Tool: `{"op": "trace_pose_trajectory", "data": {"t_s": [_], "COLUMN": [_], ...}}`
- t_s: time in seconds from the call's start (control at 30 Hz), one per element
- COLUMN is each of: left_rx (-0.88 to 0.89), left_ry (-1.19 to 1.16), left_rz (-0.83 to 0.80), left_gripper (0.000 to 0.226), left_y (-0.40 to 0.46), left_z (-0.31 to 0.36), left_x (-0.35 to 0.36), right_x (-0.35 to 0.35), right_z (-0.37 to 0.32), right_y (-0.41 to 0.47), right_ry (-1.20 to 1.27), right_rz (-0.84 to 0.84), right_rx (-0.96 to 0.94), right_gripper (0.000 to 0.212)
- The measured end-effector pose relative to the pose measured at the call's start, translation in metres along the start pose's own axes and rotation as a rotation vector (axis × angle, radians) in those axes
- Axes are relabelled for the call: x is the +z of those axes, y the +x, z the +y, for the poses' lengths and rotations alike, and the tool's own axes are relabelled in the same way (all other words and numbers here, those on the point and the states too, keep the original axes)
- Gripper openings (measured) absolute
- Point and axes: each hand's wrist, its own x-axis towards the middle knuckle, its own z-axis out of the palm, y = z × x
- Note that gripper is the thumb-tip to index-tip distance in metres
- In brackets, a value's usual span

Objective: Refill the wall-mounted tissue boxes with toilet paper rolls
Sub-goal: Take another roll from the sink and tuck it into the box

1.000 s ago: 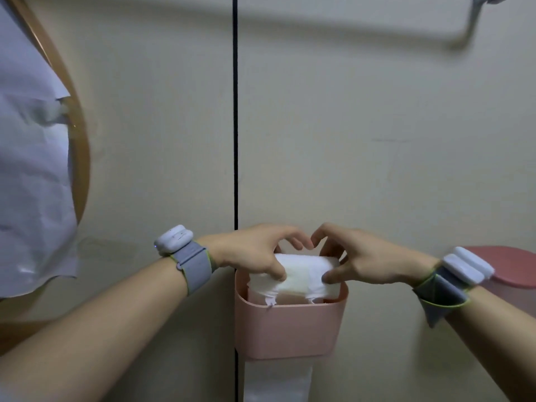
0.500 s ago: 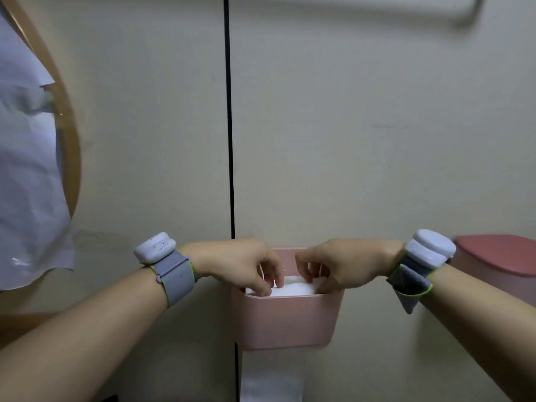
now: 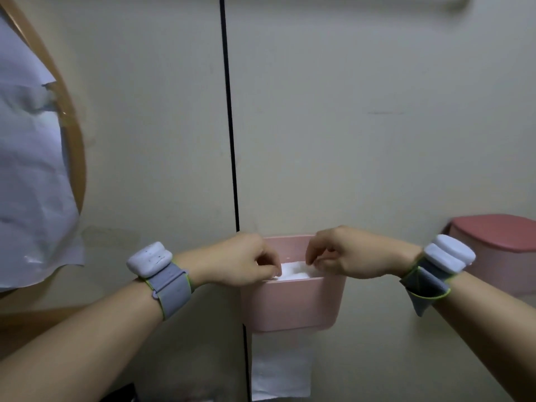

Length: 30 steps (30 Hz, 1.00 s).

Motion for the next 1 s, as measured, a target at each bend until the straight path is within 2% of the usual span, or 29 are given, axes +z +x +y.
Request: {"op": "trace_pose_trajectory", "data": {"t_s": [0.17,0.27,0.4,0.57,0.8,0.93,1.0], "left_rx": [0.033,0.001,-0.050,-0.115,-0.183,-0.243,-0.204], "left_ry": [-0.009,-0.055,-0.115,-0.147,-0.128,-0.076,-0.003], "left_rz": [0.236,0.299,0.268,0.145,-0.061,-0.204,-0.251], "left_gripper": [0.024,0.026,0.025,0.025,0.020,0.038,0.038], "left_y": [-0.051,-0.094,-0.140,-0.197,-0.245,-0.267,-0.273], "left_z": [-0.026,-0.060,-0.101,-0.150,-0.188,-0.213,-0.222], "left_x": [-0.012,0.001,0.036,0.111,0.228,0.285,0.309], "right_x": [0.009,0.032,0.071,0.183,0.340,0.411,0.432], "right_z": [-0.054,-0.107,-0.155,-0.198,-0.211,-0.216,-0.214], "right_y": [-0.003,0.006,0.016,0.033,0.024,0.017,0.013], "right_ry": [0.119,0.116,0.105,0.202,0.271,0.271,0.226], "right_rz": [0.274,0.315,0.316,0.088,-0.279,-0.417,-0.455], "right_rx": [-0.054,-0.116,-0.168,-0.035,0.220,0.243,0.201], "right_gripper": [0.027,0.030,0.035,0.033,0.039,0.047,0.056]}}
